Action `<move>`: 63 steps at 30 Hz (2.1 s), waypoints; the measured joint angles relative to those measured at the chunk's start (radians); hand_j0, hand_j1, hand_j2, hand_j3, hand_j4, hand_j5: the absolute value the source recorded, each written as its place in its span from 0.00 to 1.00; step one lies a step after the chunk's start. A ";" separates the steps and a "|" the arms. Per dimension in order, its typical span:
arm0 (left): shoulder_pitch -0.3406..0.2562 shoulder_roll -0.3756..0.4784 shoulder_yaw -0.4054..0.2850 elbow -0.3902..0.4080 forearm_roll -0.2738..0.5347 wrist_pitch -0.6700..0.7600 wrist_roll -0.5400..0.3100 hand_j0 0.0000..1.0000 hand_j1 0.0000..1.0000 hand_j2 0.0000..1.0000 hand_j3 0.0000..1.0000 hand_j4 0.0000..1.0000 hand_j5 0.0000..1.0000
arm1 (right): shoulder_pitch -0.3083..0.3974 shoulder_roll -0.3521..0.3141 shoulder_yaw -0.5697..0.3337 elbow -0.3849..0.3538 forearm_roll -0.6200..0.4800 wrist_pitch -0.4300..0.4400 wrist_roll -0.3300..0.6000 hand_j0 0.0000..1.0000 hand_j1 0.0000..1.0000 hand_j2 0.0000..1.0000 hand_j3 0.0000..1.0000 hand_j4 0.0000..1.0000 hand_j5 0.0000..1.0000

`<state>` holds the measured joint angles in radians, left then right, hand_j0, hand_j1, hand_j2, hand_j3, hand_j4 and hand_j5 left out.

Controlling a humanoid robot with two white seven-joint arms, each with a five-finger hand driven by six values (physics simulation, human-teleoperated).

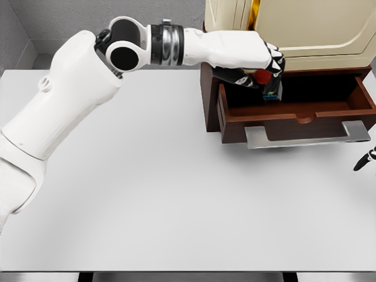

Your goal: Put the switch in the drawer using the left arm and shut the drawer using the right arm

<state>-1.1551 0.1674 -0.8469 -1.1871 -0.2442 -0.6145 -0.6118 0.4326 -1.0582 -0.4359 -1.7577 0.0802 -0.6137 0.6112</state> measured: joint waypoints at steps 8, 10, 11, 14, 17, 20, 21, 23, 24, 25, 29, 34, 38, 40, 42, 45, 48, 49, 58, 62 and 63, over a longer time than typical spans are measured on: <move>0.006 -0.034 0.003 0.010 -0.022 0.000 0.000 0.36 0.36 0.36 0.36 0.36 0.36 | 0.000 -0.002 0.001 0.000 -0.002 0.000 0.000 0.59 0.59 0.59 0.59 0.59 0.59; 0.005 -0.037 0.003 0.010 -0.027 0.000 0.000 0.37 0.37 0.37 0.37 0.37 0.37 | 0.000 -0.002 0.003 0.000 -0.002 0.000 0.000 0.59 0.59 0.59 0.59 0.59 0.59; 0.005 -0.037 0.004 0.010 -0.028 0.000 0.000 0.37 0.37 0.37 0.37 0.37 0.37 | 0.000 -0.002 0.003 0.000 -0.002 0.000 0.000 0.59 0.59 0.59 0.59 0.59 0.59; 0.009 -0.038 0.016 0.013 -0.031 0.000 0.000 0.37 0.37 0.37 0.37 0.37 0.37 | 0.000 -0.002 0.004 0.000 -0.002 0.000 0.000 0.59 0.59 0.59 0.59 0.59 0.59; 0.011 -0.045 0.029 0.013 -0.031 0.000 0.000 0.46 0.46 0.46 0.46 0.46 0.46 | 0.000 -0.002 0.005 0.000 -0.002 0.000 0.000 0.59 0.59 0.59 0.59 0.59 0.59; 0.011 -0.050 0.034 0.015 -0.031 0.000 0.000 0.58 0.58 0.58 0.58 0.58 0.58 | 0.000 -0.002 0.005 0.000 -0.002 0.000 0.000 0.59 0.59 0.59 0.59 0.59 0.59; 0.011 -0.051 0.035 0.016 -0.031 0.000 0.000 0.72 0.72 0.72 0.72 0.72 0.72 | 0.000 -0.002 0.005 0.000 -0.002 0.000 0.000 0.59 0.59 0.59 0.59 0.59 0.59; 0.011 -0.053 0.036 0.024 -0.031 0.001 0.000 0.81 0.81 0.81 0.81 0.81 0.81 | 0.000 -0.002 0.005 0.000 -0.002 0.000 0.000 0.59 0.59 0.59 0.59 0.59 0.59; 0.011 -0.053 0.036 0.027 -0.031 0.001 0.000 0.83 0.83 0.83 0.83 0.83 0.83 | 0.000 -0.003 0.005 0.000 -0.002 0.000 0.000 0.59 0.59 0.59 0.59 0.59 0.59; 0.011 -0.055 0.036 0.029 -0.031 0.000 0.000 0.87 0.87 0.87 0.87 0.87 0.87 | 0.000 -0.003 0.005 0.000 -0.002 0.000 0.000 0.59 0.59 0.59 0.59 0.59 0.59; 0.011 -0.061 0.034 0.033 -0.032 0.000 0.000 0.89 0.89 0.89 0.89 0.89 0.89 | 0.000 -0.003 0.006 0.000 -0.002 0.000 0.000 0.59 0.59 0.59 0.59 0.59 0.59; 0.011 -0.063 0.030 0.028 -0.031 0.001 0.000 0.92 0.92 0.92 0.92 0.92 0.92 | 0.000 -0.004 0.006 0.000 -0.002 0.000 0.000 0.59 0.59 0.59 0.59 0.59 0.59; 0.012 -0.037 0.023 -0.029 0.000 0.000 0.000 0.92 0.92 0.92 0.92 0.92 0.92 | 0.000 -0.004 0.007 0.000 -0.002 0.000 0.000 0.59 0.59 0.59 0.59 0.59 0.59; 0.009 0.017 0.011 -0.104 0.104 0.000 0.000 0.92 0.92 0.92 0.92 0.92 0.92 | 0.000 -0.004 0.007 0.000 -0.002 0.000 0.000 0.59 0.59 0.59 0.59 0.59 0.59; 0.003 0.075 -0.008 -0.185 0.215 0.001 0.000 0.92 0.92 0.92 0.92 0.92 0.92 | 0.000 -0.004 0.008 0.000 -0.002 0.000 0.000 0.59 0.59 0.59 0.59 0.59 0.59; -0.112 0.199 -0.141 -0.310 0.430 0.002 0.001 0.92 0.92 0.92 0.92 0.92 0.92 | 0.000 -0.004 0.008 0.000 -0.002 0.000 0.000 0.59 0.59 0.59 0.59 0.59 0.59; -0.137 0.304 -0.289 -0.432 0.670 0.020 0.000 1.00 1.00 1.00 1.00 1.00 1.00 | 0.002 -0.004 0.009 0.000 -0.002 0.000 0.000 0.59 0.59 0.59 0.59 0.59 0.59; -0.144 0.332 -0.327 -0.454 0.758 0.068 0.000 1.00 1.00 1.00 1.00 1.00 1.00 | 0.002 -0.004 0.009 0.000 -0.002 0.000 0.000 0.59 0.59 0.59 0.59 0.59 0.59; -0.173 0.411 -0.416 -0.564 1.059 0.741 0.096 1.00 1.00 1.00 1.00 1.00 1.00 | 0.005 -0.004 0.010 0.000 -0.002 0.000 0.000 0.59 0.59 0.59 0.59 0.59 0.59; -0.183 0.431 -0.417 -0.574 1.134 0.809 0.117 1.00 1.00 1.00 1.00 1.00 1.00 | 0.005 -0.008 0.009 0.000 -0.002 0.000 0.000 0.59 0.59 0.59 0.59 0.59 0.59; -0.183 0.433 -0.414 -0.574 1.145 0.818 0.119 1.00 1.00 1.00 1.00 1.00 1.00 | 0.005 -0.011 0.009 0.000 -0.002 0.000 0.000 0.59 0.59 0.59 0.59 0.59 0.59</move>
<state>-1.3376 0.6004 -1.2612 -1.7612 0.9005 0.2037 -0.4927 0.4372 -1.0687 -0.4265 -1.7577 0.0785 -0.6137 0.6112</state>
